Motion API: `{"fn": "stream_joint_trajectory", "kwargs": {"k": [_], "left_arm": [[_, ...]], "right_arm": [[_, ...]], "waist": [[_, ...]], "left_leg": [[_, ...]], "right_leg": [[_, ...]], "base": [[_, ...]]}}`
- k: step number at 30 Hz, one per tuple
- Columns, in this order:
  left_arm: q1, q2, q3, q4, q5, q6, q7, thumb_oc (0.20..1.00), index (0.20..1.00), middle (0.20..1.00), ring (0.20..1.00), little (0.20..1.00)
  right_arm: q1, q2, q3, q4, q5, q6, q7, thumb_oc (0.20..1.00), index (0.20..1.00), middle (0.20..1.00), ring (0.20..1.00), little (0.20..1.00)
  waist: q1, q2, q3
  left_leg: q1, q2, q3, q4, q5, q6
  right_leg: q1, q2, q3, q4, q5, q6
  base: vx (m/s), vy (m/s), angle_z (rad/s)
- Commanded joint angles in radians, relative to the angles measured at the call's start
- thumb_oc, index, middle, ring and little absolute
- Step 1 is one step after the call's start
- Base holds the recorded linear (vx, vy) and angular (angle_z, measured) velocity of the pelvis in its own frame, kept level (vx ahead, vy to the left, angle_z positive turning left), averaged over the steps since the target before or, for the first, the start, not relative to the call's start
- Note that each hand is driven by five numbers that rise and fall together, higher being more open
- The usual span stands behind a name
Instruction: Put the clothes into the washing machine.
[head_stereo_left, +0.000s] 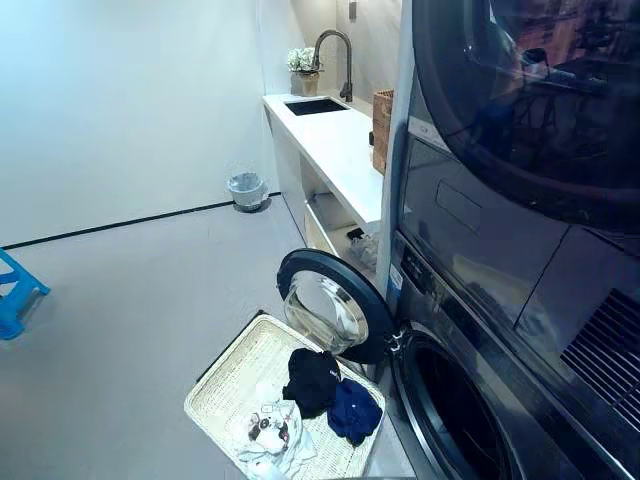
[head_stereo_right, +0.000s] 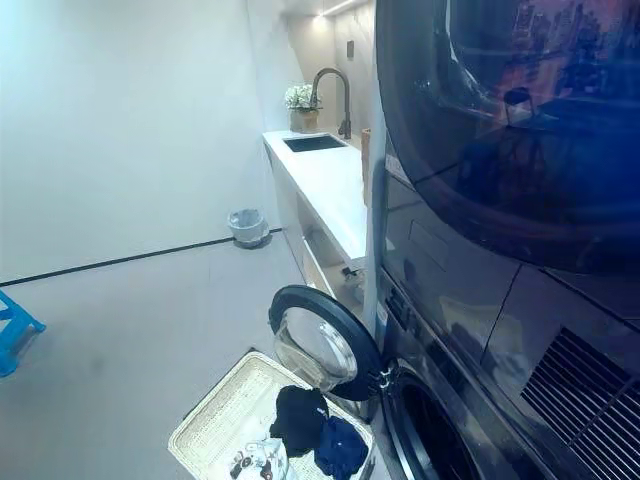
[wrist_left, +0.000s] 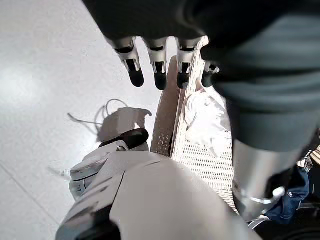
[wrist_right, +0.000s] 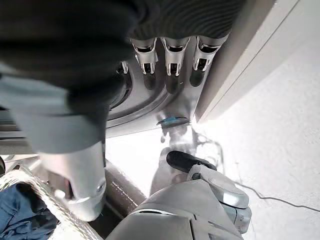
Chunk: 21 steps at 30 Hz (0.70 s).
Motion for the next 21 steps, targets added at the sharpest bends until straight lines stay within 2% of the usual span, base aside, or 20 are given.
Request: {"fn": "stream_joint_trajectory", "kwargs": {"k": [1, 21], "left_arm": [[-0.091, -0.006, 0.007, 0.057, 0.002, -0.015, -0.002, 1.0, 1.0, 1.0, 1.0, 1.0], [-0.093, -0.004, 0.019, 0.052, -0.033, -0.028, -0.01, 1.0, 1.0, 1.0, 1.0, 1.0]], "right_arm": [[-0.09, 0.0, -0.001, 0.059, 0.03, -0.004, 0.001, 1.0, 1.0, 1.0, 1.0, 1.0], [-0.095, -0.003, -0.003, 0.062, 0.033, -0.001, 0.003, 1.0, 1.0, 1.0, 1.0, 1.0]], "waist": [[0.008, -0.031, 0.052], [0.011, -0.029, 0.056]], "left_leg": [[0.053, -0.042, 0.039, 0.007, -0.104, 0.029], [0.054, -0.042, 0.038, 0.007, -0.104, 0.029]], "right_leg": [[-0.053, -0.055, 0.013, 0.021, 0.033, 0.07], [-0.05, -0.055, 0.013, 0.023, 0.03, 0.069]], "base": [[-0.13, -0.089, -0.57], [0.0, 0.0, 0.0]]}}
